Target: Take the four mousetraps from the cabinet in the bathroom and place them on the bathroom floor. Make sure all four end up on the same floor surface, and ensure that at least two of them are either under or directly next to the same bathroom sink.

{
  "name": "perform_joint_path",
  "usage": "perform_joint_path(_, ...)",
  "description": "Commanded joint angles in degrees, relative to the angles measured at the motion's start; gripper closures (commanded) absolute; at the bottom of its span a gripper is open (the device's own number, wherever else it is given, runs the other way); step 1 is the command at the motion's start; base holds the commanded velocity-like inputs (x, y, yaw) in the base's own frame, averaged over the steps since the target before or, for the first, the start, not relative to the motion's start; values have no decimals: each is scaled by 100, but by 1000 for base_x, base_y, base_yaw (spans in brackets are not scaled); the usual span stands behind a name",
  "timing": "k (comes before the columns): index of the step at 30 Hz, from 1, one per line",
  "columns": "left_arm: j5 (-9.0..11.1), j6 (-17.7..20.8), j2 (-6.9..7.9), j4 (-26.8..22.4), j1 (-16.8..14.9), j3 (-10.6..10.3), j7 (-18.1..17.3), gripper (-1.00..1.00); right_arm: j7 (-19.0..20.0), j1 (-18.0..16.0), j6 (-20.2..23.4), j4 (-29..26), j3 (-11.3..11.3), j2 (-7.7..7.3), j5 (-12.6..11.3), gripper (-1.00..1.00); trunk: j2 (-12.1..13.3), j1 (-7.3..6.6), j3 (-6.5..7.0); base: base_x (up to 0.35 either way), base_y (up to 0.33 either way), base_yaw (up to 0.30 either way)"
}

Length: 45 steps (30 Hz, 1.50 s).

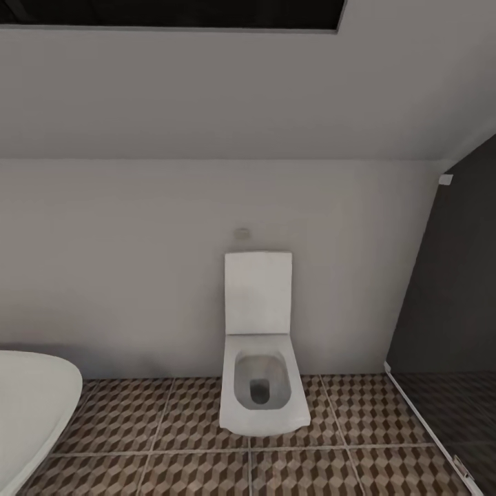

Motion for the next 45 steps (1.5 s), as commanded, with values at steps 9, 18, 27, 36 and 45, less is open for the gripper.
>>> perform_joint_path(9,28,-10,-38,1,-3,-50,26,100,-1,-7,18,8,4,18,39,100,-245,132,-114,0,0,0)
perform_joint_path(18,25,-8,-47,1,-3,-55,26,100,-3,-7,18,8,4,7,34,100,-606,330,-276,0,0,0)
perform_joint_path(27,-3,25,-28,-25,-4,-91,28,100,-4,-7,17,1,5,-5,78,100,-967,527,-437,0,0,0)
perform_joint_path(36,-151,352,22,-277,-11,-93,40,100,-6,-7,-14,-3,20,-10,101,100,-1328,725,-599,0,0,0)
perform_joint_path(45,-203,424,97,-551,-14,-93,44,100,-55,-7,-187,-1,21,-4,95,100,-1689,923,-760,0,0,0)
